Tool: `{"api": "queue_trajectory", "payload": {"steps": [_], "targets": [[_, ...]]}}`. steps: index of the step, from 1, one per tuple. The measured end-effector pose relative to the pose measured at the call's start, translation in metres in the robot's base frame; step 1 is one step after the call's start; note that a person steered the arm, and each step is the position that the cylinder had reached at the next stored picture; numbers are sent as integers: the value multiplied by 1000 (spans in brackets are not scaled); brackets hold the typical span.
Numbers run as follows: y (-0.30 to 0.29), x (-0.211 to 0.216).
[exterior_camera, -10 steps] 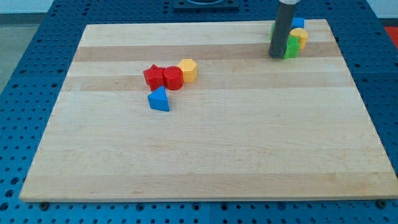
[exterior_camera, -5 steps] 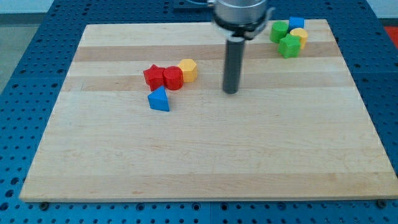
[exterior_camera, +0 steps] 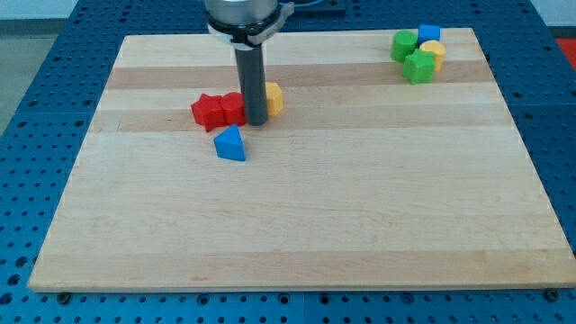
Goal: Move the yellow hexagon closer to the group of blocks
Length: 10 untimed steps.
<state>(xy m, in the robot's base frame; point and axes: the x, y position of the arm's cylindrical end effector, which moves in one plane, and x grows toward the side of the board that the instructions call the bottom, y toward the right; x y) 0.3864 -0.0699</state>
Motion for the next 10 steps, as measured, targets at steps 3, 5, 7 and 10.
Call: {"api": "queue_trajectory", "payload": {"steps": [3, 5, 7, 10], "targets": [[13, -22], [58, -43], [75, -84], [108, -99]]}}
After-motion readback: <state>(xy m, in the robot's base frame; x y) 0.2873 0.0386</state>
